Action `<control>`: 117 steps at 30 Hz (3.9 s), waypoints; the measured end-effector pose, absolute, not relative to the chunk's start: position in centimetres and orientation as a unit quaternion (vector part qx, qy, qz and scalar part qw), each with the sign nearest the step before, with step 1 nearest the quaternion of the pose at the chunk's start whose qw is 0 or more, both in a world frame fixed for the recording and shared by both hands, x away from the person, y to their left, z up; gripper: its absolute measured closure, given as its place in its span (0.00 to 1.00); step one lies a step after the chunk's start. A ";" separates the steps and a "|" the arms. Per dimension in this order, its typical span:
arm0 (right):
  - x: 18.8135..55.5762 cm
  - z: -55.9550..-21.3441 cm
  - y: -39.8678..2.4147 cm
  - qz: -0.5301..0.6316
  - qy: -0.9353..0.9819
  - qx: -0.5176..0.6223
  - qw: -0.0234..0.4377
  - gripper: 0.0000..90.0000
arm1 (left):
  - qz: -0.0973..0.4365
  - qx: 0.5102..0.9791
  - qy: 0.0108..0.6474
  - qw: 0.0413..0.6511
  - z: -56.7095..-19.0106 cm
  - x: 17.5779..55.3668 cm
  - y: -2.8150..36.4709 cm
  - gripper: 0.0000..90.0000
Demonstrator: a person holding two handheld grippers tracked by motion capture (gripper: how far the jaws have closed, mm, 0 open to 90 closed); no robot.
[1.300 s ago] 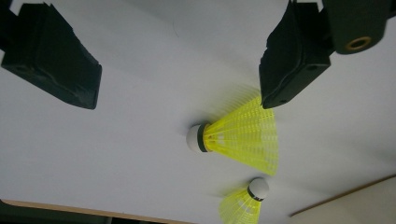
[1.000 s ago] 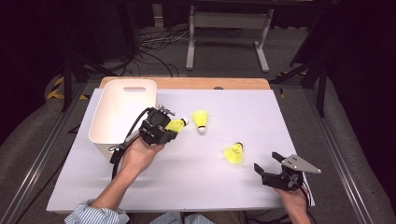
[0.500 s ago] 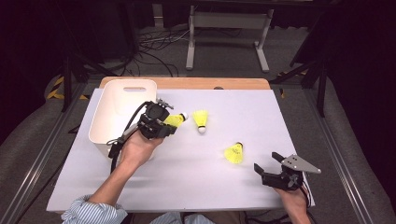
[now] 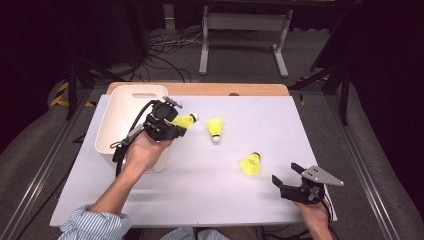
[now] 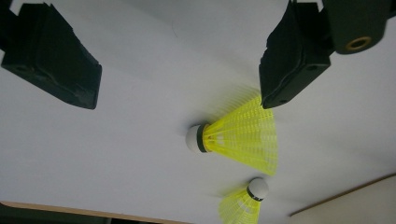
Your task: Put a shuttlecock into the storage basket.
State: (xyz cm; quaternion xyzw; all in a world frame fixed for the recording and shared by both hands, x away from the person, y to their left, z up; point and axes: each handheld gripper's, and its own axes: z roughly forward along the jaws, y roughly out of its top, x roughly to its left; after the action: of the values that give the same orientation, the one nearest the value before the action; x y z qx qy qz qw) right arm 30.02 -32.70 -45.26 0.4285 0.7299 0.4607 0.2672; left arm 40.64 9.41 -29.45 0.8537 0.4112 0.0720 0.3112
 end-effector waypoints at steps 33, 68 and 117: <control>30.0 -45.3 -32.7 0.460 0.730 0.429 0.266 0.15 | 0.095 0.840 0.435 0.309 -27.5 41.9 11.6 0.99; 30.0 -45.3 -32.7 0.459 0.731 0.429 0.264 0.15 | 0.110 0.819 0.474 0.305 -28.2 42.6 14.9 0.99; 30.1 -45.3 -32.6 0.458 0.734 0.427 0.262 0.15 | 0.096 0.793 0.536 0.271 -32.5 46.7 17.2 0.99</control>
State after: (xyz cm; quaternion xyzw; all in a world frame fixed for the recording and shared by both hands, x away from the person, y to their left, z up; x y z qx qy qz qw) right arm 30.06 -32.61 -45.34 0.4271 0.7344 0.4580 0.2615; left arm 46.71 17.16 -32.53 0.7935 0.5365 0.0961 0.2709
